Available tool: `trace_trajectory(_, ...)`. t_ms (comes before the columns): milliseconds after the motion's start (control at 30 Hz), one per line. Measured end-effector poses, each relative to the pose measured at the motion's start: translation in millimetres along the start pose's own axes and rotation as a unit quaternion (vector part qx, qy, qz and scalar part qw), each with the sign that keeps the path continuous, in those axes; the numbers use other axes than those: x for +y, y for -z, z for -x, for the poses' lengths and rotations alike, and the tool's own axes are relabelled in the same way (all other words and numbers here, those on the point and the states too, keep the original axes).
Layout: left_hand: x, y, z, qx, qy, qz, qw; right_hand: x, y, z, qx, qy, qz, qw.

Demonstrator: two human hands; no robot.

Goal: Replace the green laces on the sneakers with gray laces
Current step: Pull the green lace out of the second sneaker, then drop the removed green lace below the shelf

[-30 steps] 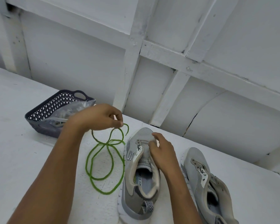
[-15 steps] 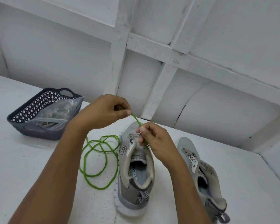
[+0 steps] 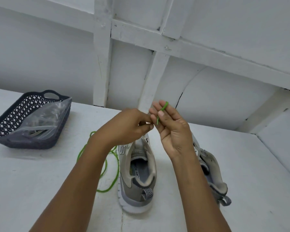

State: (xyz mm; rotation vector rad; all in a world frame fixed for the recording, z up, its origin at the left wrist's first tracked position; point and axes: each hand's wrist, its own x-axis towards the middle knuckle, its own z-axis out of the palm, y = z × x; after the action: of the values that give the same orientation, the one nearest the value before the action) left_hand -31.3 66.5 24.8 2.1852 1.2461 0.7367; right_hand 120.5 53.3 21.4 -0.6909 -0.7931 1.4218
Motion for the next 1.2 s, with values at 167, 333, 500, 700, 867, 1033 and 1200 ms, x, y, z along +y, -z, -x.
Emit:
trace_trajectory(167,12.4,18.4,14.8,-0.077,-0.002,0.012,0.997,-2.3,16.9,2.1,0.04,0.076,0.212,0.973)
trace_trajectory(333,27.0,24.4,23.4,-0.02,-0.02,0.057,0.998,-12.8,27.8,14.9,-0.06,0.024,0.378,0.924)
trace_trajectory(500,31.9,19.6,13.1,0.141,-0.009,0.068,0.988,-26.4,35.3,27.6,-0.169,-0.033,0.233,0.957)
trace_trajectory(700,50.5,-18.6,12.4,0.092,0.025,-0.021,0.995,-59.0,52.8,41.1,-0.149,-0.031,-0.03,0.988)
trace_trajectory(867,95.2,-47.8,19.8,-0.08,-0.019,-0.121,0.989,-85.7,81.7,53.3,-0.094,0.014,-0.068,0.993)
trace_trajectory(1033,146.3,-51.2,16.2,-0.101,-0.066,-0.037,0.992,-103.2,107.4,72.8,-0.034,0.056,0.239,0.969)
trace_trajectory(1200,167.7,-59.3,-5.8,0.042,-0.079,0.025,0.996,-127.2,128.3,96.8,-0.06,0.039,0.29,0.954)
